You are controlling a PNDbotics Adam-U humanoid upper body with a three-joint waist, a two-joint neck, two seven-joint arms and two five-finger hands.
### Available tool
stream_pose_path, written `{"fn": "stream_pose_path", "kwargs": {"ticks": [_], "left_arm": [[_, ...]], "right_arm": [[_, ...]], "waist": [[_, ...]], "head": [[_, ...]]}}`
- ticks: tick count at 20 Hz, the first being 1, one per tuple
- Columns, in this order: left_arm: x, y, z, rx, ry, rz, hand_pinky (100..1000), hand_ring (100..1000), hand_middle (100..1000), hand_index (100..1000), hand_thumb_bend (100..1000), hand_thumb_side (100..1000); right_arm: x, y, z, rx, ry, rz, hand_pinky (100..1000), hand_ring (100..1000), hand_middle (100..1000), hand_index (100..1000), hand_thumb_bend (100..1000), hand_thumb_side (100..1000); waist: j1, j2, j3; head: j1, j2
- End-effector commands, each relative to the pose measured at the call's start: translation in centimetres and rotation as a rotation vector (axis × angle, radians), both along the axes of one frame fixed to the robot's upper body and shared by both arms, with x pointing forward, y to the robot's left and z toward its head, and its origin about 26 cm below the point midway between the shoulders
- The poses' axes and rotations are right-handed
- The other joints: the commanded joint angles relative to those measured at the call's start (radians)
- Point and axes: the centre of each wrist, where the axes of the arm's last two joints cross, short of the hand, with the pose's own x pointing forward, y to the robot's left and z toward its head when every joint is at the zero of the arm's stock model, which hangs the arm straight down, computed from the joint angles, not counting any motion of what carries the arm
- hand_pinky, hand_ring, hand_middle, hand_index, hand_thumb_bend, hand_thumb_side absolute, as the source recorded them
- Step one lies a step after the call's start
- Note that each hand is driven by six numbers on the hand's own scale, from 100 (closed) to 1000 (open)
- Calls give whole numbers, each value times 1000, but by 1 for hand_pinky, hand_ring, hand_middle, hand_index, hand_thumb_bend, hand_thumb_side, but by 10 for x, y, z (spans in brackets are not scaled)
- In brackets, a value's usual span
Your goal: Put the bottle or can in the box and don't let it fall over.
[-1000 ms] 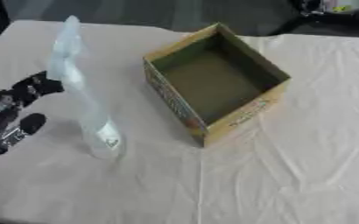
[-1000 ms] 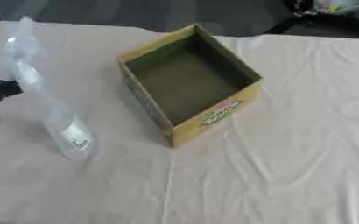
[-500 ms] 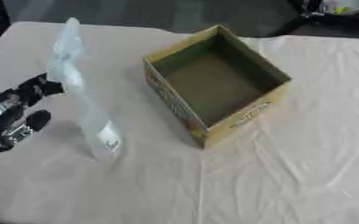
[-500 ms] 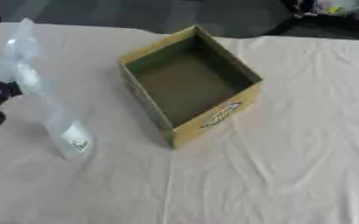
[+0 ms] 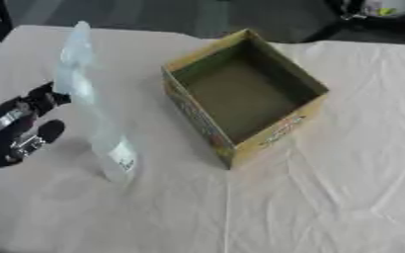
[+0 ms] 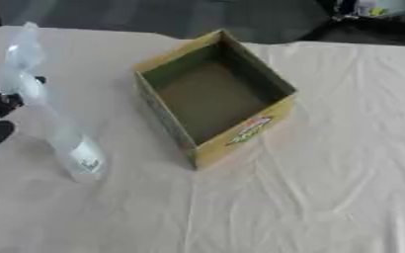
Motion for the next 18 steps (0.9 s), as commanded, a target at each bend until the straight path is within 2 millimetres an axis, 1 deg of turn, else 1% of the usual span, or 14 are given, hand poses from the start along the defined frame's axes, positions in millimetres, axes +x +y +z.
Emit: {"fn": "stream_pose_path", "kwargs": {"ticks": [1,18], "left_arm": [[1,3,13,31,-25,-1,1000,1000,1000,877,290,812],[11,-5,18,27,-10,-17,1000,1000,1000,872,280,806]], "right_arm": [[0,-1,5,-20,-61,-6,899,984,1000,905,100,525],[2,1,4,-17,-54,4,902,986,1000,907,100,525]], "waist": [[0,-8,-2],[-2,-5,-3]], "head": [[2,-11],[6,-14]]}}
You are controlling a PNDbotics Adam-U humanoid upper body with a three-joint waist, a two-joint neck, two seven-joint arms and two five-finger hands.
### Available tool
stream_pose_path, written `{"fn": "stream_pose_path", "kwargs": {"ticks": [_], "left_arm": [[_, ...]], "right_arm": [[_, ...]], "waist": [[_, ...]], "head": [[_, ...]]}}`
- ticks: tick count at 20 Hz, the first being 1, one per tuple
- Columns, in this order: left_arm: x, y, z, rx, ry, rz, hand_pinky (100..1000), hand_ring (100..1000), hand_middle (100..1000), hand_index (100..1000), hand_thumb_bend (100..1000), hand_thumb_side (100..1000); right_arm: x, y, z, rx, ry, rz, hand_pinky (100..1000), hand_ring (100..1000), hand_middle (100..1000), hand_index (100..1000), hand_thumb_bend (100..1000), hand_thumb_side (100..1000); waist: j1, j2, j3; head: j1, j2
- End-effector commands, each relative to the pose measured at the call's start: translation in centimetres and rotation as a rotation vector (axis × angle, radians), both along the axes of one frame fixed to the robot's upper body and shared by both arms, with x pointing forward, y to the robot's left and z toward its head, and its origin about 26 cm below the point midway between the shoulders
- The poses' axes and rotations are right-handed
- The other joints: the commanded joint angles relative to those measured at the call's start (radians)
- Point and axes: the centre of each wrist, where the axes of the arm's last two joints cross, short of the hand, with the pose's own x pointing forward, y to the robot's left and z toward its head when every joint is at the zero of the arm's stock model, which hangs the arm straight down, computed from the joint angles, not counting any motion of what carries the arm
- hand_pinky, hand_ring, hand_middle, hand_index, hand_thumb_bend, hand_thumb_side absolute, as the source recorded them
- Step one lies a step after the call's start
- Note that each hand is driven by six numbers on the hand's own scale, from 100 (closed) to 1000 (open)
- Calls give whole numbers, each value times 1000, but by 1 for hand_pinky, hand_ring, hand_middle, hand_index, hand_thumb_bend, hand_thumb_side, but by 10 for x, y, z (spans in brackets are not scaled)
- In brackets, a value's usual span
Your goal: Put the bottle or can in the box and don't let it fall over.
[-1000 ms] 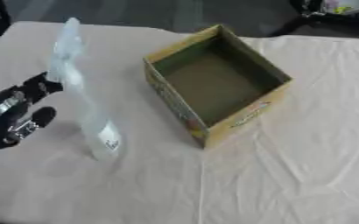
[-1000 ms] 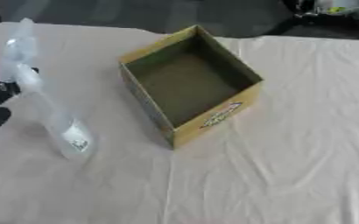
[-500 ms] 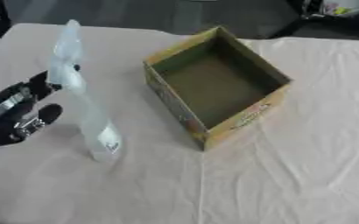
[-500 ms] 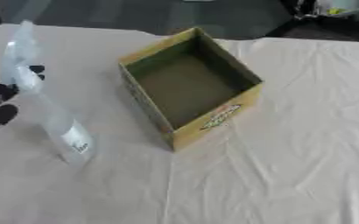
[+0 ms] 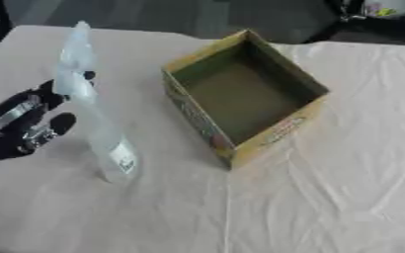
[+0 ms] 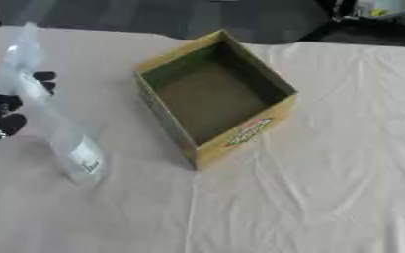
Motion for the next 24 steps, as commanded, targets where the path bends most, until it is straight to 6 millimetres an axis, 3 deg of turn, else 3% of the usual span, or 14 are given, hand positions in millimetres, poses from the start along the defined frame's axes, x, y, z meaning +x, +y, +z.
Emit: {"fn": "stream_pose_path", "kwargs": {"ticks": [1,24], "left_arm": [[1,1,11,14,-19,-1,1000,1000,1000,870,279,806],[10,-10,16,24,2,-35,1000,1000,1000,848,258,812]], "right_arm": [[0,-1,5,-25,-48,0,903,987,1000,907,100,524],[3,1,4,-18,-43,8,906,990,1000,909,100,524]], "waist": [[1,-8,-1],[3,-4,-8]], "head": [[4,-13],[8,-19]]}}
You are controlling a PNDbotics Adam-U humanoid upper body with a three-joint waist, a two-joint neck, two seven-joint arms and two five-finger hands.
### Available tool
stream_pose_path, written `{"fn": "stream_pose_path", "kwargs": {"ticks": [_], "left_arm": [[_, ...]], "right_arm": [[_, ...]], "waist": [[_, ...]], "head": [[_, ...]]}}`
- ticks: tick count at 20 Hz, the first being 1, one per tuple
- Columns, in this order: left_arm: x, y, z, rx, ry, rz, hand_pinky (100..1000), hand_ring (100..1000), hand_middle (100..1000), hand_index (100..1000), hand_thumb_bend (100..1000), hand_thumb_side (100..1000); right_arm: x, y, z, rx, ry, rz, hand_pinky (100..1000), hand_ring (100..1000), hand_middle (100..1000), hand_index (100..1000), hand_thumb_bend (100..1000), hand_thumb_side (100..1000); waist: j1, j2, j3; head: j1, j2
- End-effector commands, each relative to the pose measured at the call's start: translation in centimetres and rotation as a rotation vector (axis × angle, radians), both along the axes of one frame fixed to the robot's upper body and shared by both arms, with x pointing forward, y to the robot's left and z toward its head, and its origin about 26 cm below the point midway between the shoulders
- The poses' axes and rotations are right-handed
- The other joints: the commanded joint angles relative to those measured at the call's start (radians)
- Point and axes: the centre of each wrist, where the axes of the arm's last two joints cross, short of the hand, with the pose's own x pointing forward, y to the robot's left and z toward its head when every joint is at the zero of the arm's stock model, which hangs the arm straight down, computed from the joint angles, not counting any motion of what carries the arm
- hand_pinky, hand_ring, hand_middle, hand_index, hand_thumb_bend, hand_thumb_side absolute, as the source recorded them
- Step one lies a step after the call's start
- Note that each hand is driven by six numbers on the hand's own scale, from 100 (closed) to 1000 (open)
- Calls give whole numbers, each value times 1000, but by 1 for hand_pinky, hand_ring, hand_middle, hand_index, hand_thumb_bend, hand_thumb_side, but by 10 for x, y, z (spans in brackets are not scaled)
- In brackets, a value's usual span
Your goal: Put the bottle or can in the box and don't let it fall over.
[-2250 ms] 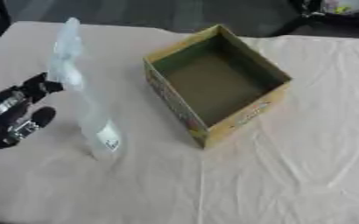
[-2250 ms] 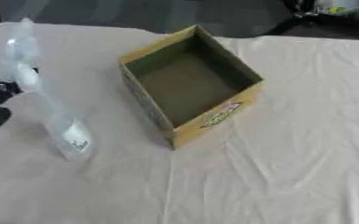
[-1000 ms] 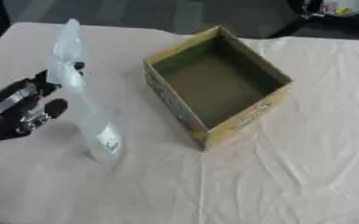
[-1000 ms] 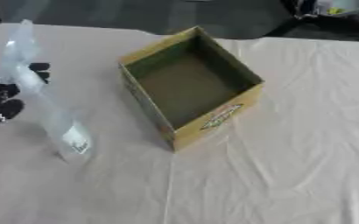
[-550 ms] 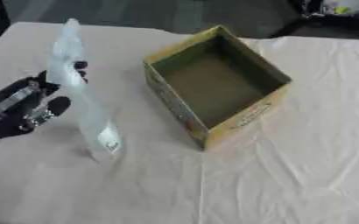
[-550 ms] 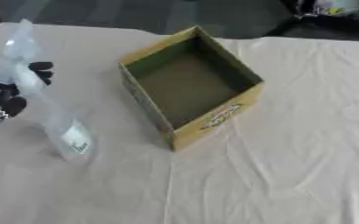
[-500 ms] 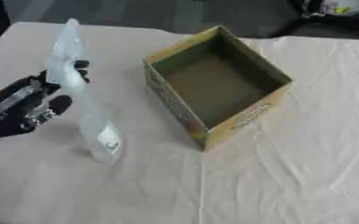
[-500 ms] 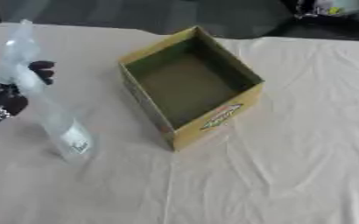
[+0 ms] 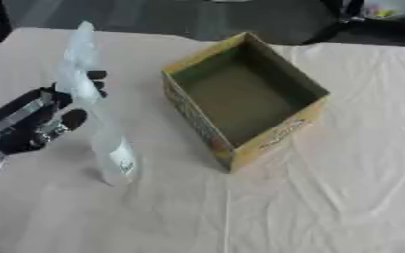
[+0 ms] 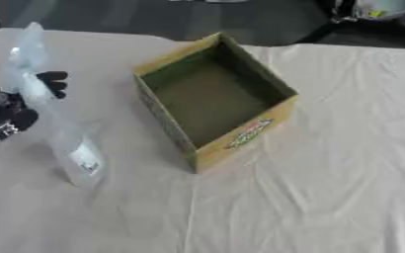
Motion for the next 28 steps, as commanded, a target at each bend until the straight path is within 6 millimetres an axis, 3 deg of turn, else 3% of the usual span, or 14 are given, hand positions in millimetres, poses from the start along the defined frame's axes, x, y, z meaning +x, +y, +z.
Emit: {"fn": "stream_pose_path", "kwargs": {"ticks": [1,28], "left_arm": [[1,0,10,18,-21,-5,1000,1000,1000,846,256,811],[-5,-15,20,14,-30,-78,1000,1000,1000,798,212,784]], "right_arm": [[-1,-1,5,-22,-34,0,907,990,1000,909,100,524],[1,1,3,1,-17,-7,911,995,1000,911,100,524]], "waist": [[2,-8,0],[1,-8,5]], "head": [[2,-11],[0,-10]]}}
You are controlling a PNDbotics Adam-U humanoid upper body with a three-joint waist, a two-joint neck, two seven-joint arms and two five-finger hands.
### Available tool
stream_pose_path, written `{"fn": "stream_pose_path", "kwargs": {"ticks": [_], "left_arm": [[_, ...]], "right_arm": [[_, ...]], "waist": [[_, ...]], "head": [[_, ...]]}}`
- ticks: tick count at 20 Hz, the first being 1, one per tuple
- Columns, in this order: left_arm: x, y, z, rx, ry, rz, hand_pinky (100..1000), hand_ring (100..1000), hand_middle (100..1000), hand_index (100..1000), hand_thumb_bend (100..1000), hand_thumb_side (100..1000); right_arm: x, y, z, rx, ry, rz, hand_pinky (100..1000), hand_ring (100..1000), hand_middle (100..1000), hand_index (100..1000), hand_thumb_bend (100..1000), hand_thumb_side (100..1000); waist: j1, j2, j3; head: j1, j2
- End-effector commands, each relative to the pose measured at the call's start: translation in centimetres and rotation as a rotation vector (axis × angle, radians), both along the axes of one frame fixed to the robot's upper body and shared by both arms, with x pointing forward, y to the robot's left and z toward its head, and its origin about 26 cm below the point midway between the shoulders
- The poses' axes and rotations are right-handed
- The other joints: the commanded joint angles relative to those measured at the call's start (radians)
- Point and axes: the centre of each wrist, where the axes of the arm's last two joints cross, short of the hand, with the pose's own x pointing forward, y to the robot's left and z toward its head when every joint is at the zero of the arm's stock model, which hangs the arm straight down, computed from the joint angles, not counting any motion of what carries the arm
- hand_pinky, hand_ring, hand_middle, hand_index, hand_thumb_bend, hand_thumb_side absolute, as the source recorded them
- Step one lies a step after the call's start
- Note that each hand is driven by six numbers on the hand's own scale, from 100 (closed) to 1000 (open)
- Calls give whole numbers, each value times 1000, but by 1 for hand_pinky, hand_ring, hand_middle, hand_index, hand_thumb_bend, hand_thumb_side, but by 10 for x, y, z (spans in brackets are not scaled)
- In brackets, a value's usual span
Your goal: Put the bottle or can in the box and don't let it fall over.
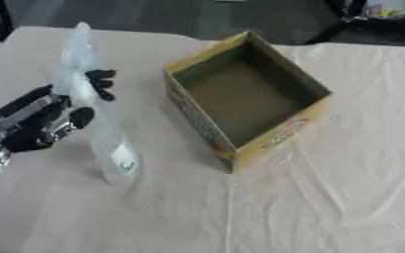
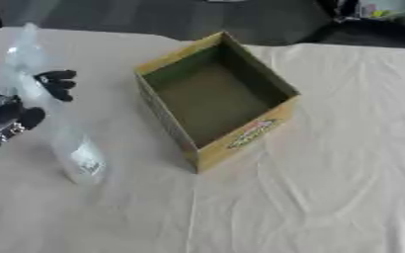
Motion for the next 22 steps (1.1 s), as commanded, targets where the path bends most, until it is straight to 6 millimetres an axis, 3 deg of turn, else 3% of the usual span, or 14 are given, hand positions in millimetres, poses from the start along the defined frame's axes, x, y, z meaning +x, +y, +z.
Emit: {"fn": "stream_pose_path", "kwargs": {"ticks": [1,22], "left_arm": [[-2,-3,13,8,-35,-20,1000,1000,1000,796,211,783],[3,-12,12,14,28,-68,1000,1000,1000,739,180,790]], "right_arm": [[0,-1,5,-13,-19,-1,911,995,1000,912,100,524],[2,1,4,1,-13,3,914,997,1000,913,100,524]], "waist": [[2,-10,1],[2,-11,-2]], "head": [[0,-10],[3,-16]]}}
